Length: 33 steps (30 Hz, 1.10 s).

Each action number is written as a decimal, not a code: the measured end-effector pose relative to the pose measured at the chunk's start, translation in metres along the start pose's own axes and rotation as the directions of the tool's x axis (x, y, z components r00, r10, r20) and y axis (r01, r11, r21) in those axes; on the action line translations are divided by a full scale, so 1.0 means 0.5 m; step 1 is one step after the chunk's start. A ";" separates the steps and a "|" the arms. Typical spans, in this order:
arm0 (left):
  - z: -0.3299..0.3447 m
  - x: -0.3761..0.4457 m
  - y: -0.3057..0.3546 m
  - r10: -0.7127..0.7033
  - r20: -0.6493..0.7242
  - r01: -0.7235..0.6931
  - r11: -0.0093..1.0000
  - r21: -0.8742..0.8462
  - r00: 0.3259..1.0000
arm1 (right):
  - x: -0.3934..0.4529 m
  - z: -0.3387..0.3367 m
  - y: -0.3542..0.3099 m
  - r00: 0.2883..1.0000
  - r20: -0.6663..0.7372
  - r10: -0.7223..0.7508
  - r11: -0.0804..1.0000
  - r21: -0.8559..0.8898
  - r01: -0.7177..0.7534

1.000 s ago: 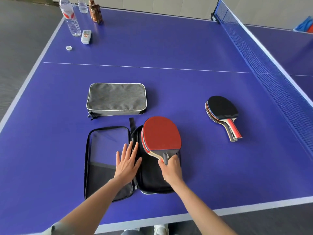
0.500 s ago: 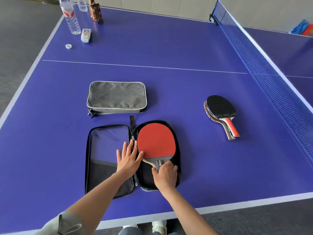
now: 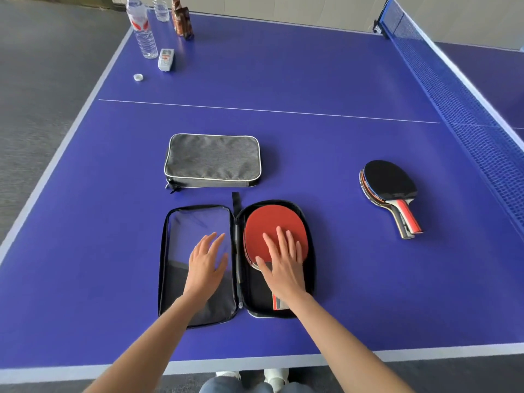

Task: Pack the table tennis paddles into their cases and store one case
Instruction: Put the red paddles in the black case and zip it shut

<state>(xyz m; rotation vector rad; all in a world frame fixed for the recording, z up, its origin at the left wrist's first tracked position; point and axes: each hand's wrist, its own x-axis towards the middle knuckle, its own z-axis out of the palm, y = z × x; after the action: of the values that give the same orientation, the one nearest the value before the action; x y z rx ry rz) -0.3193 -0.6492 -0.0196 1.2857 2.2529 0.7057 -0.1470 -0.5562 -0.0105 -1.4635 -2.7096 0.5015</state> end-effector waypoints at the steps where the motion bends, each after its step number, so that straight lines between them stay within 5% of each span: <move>1: -0.014 -0.009 -0.017 -0.060 -0.058 0.061 0.998 0.014 0.997 | -0.001 0.009 0.001 1.000 -0.003 -0.004 1.000 -0.026 0.004; 7: -0.066 -0.045 -0.084 -0.467 -0.093 0.463 0.884 -0.061 0.880 | 0.001 0.031 -0.003 0.996 -0.085 0.016 1.000 -0.022 -0.018; 11: -0.082 -0.050 -0.085 -0.501 -0.087 0.450 0.830 -0.331 0.861 | 0.002 0.037 0.000 0.995 -0.096 0.011 0.999 -0.032 -0.014; 14: -0.124 -0.046 -0.080 -0.580 0.013 0.465 0.640 -0.612 0.815 | 0.002 0.039 0.001 0.997 -0.067 0.031 0.999 -0.022 -0.032; 17: -0.173 -0.051 -0.055 -0.425 0.045 0.341 0.655 -0.674 0.904 | 0.002 0.029 0.002 0.999 -0.017 0.028 0.999 0.019 -0.027; 20: -0.189 -0.058 0.012 -0.174 0.133 0.216 0.663 -0.717 0.976 | 0.015 -0.022 -0.013 0.993 0.093 0.071 0.931 0.352 -0.099; 23: -0.152 -0.046 0.090 -0.035 0.169 0.148 0.681 -0.717 0.985 | 0.005 -0.115 -0.038 0.970 0.240 0.032 0.548 0.808 -0.218; 26: -0.096 -0.032 0.172 0.061 0.181 0.094 0.670 -0.736 0.982 | -0.011 -0.181 -0.036 0.960 0.278 -0.040 0.294 0.921 -0.255; 29: -0.034 -0.020 0.224 0.138 0.209 0.069 0.657 -0.751 0.968 | -0.003 -0.204 0.003 0.959 0.284 0.011 0.265 0.924 -0.277; 33: 0.042 0.004 0.234 0.154 0.229 -0.042 0.902 -0.430 0.961 | 0.009 -0.184 0.080 0.944 0.235 0.233 0.328 0.895 -0.303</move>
<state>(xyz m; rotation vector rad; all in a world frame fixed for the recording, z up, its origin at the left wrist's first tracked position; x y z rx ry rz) -0.2317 -0.5923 0.0373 1.1992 1.7143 0.9421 -0.1018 -0.5073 0.0648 -1.4239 -1.4995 1.7473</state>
